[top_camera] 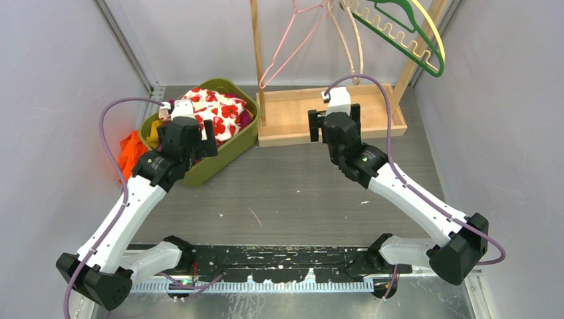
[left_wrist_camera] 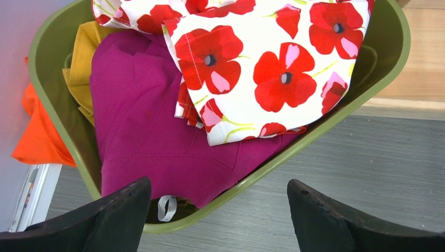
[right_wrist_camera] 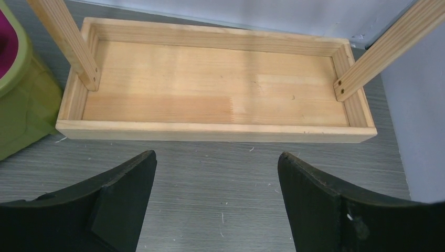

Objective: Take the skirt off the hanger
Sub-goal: Reset both arms

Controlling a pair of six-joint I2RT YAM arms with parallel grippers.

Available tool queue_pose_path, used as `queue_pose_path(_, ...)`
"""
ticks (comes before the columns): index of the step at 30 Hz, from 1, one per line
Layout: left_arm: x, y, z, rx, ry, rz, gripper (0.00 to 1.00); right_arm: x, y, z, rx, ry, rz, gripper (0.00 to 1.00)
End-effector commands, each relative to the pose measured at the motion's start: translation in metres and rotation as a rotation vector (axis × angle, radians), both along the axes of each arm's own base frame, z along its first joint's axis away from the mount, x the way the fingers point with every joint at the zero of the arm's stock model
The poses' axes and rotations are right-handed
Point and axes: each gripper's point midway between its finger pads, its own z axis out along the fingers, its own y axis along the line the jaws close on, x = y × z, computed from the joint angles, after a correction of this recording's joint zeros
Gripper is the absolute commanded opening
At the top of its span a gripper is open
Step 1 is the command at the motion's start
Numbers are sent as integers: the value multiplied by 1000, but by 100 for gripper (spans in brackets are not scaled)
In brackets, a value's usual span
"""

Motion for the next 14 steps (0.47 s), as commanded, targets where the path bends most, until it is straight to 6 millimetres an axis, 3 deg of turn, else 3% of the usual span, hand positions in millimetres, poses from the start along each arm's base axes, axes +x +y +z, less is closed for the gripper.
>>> queue_pose_path(1,4,7,19,-22,-78,63,99,6,3,8,50,-34,-11,91)
queue_pose_path(14,8,14,14,8,-37,133,100,10,4,1,56,-19,-20,94)
